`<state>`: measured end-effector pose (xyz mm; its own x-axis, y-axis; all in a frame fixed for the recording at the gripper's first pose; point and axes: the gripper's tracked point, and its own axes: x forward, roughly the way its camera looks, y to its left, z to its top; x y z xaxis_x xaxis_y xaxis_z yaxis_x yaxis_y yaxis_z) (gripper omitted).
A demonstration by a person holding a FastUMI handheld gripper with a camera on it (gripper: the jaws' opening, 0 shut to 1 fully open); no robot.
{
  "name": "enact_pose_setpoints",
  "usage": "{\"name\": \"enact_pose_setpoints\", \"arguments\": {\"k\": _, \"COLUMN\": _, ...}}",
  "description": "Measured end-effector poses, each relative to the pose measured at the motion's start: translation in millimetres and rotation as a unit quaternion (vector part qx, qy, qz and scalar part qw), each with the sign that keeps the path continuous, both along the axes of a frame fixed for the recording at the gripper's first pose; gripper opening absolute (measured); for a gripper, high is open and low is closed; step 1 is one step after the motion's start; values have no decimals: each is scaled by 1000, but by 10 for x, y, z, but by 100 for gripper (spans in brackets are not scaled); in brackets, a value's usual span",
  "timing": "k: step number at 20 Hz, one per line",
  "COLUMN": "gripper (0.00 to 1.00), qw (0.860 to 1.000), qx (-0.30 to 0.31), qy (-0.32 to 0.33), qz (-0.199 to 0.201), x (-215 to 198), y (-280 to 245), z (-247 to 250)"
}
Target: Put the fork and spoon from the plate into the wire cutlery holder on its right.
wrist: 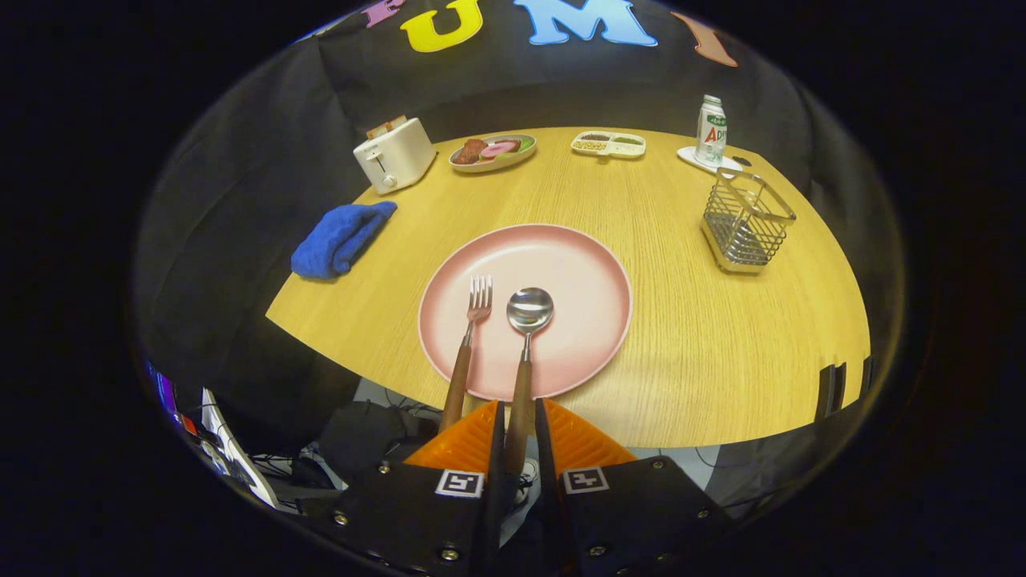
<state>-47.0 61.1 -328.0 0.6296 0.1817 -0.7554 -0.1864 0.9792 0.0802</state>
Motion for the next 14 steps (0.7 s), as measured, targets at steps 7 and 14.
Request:
{"name": "enact_pose_setpoints", "arguments": {"k": 7, "gripper": 22, "qw": 999, "qx": -3, "qy": 37, "qz": -8, "x": 40, "y": -51, "z": -128}}
{"name": "enact_pose_setpoints", "arguments": {"k": 14, "gripper": 8, "qw": 998, "qx": 10, "qy": 53, "qz": -13, "x": 38, "y": -57, "z": -161}}
